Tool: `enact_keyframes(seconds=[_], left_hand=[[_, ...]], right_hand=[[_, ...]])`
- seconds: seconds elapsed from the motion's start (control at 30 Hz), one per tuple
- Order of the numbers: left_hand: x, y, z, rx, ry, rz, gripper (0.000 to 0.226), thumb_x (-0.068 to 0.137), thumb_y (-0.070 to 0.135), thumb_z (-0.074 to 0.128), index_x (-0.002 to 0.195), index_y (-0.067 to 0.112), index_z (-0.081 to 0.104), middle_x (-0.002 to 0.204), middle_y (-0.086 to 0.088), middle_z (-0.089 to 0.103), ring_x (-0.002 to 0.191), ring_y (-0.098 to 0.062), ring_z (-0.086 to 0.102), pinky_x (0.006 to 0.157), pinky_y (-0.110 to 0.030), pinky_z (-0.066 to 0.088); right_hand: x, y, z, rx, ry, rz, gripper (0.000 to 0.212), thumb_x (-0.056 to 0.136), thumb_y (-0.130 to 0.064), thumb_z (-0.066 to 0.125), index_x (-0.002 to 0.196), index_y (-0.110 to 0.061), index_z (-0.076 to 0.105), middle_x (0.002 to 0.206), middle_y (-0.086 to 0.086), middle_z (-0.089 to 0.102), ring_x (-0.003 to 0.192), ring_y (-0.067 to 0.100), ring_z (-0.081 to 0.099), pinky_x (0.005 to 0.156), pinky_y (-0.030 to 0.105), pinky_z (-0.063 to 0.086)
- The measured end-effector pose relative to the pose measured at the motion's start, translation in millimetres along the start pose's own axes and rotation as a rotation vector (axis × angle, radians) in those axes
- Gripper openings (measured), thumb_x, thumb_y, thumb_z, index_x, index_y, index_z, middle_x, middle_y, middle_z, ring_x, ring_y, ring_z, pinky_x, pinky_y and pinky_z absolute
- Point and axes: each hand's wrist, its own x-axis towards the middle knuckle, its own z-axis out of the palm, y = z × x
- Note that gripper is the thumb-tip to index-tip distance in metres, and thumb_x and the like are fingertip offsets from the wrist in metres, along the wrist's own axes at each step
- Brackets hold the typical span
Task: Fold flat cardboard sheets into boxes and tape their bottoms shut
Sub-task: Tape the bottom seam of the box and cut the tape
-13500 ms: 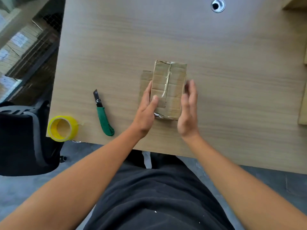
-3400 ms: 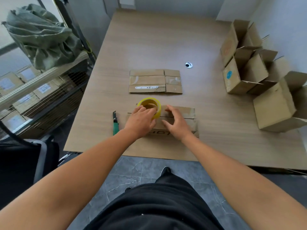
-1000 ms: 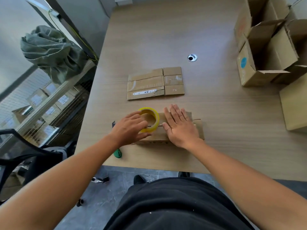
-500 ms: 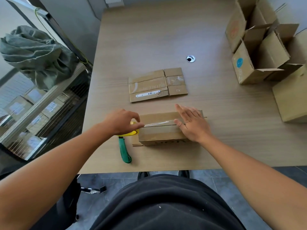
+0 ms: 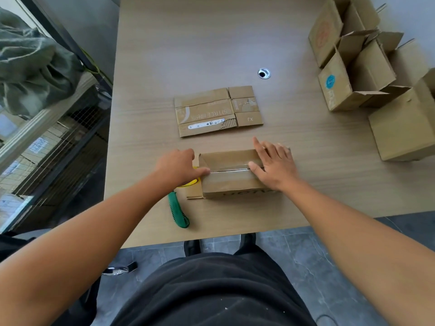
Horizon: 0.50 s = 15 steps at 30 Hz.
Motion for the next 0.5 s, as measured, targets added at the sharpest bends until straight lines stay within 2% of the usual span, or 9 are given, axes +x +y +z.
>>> enact_keyframes(seconds=[0.17,0.27,0.33,0.4,0.5], left_hand=[[10,-9,8,-0.056,0.132,0.107,0.070,0.081,0.075,0.059,0.131,0.027,0.055,0.117,0.002,0.065,0.105,-0.022,0.062,0.079,-0.038,0.052],[24,-13,4,-0.100,0.096,0.184,0.070,0.083,0.072,0.059,0.141,0.035,0.047,0.127,0.008,0.057,0.111,-0.019,0.060,0.086,-0.039,0.052],[35,-14,1,-0.081,0.059,0.221,0.071,0.083,0.071,0.060,0.144,0.040,0.042,0.138,0.011,0.054,0.119,-0.020,0.058,0.092,-0.041,0.052],[46,-14,-3,-0.075,0.036,0.251,0.069,0.082,0.071,0.061,0.142,0.042,0.043,0.138,0.016,0.057,0.119,-0.020,0.059,0.093,-0.042,0.052],[56,-12,-7,-0.090,-0.012,0.263,0.063,0.083,0.068,0.064,0.136,0.038,0.046,0.133,0.017,0.060,0.113,-0.019,0.061,0.089,-0.040,0.052]], right_hand=[[3,-1,3,-0.048,0.033,0.028,0.082,0.087,-0.080,0.000,0.155,-0.040,-0.021,0.164,0.003,0.013,0.150,0.033,0.012,0.123,0.047,0.004],[11,4,8,0.008,0.055,0.045,0.082,0.089,-0.076,0.008,0.154,-0.039,-0.024,0.168,0.001,0.003,0.154,0.024,0.001,0.124,0.044,-0.003],[15,8,9,0.058,0.041,0.037,0.079,0.091,-0.069,0.016,0.153,-0.041,-0.025,0.169,-0.001,-0.001,0.155,0.018,-0.005,0.124,0.042,-0.006],[17,9,8,0.178,0.062,0.003,0.081,0.092,-0.059,0.030,0.153,-0.043,-0.022,0.169,-0.001,0.001,0.156,0.019,-0.003,0.125,0.044,-0.003],[9,4,-2,0.475,0.321,0.047,0.083,0.091,-0.030,0.049,0.161,-0.029,0.005,0.167,0.005,0.017,0.155,0.027,0.008,0.125,0.053,0.006]])
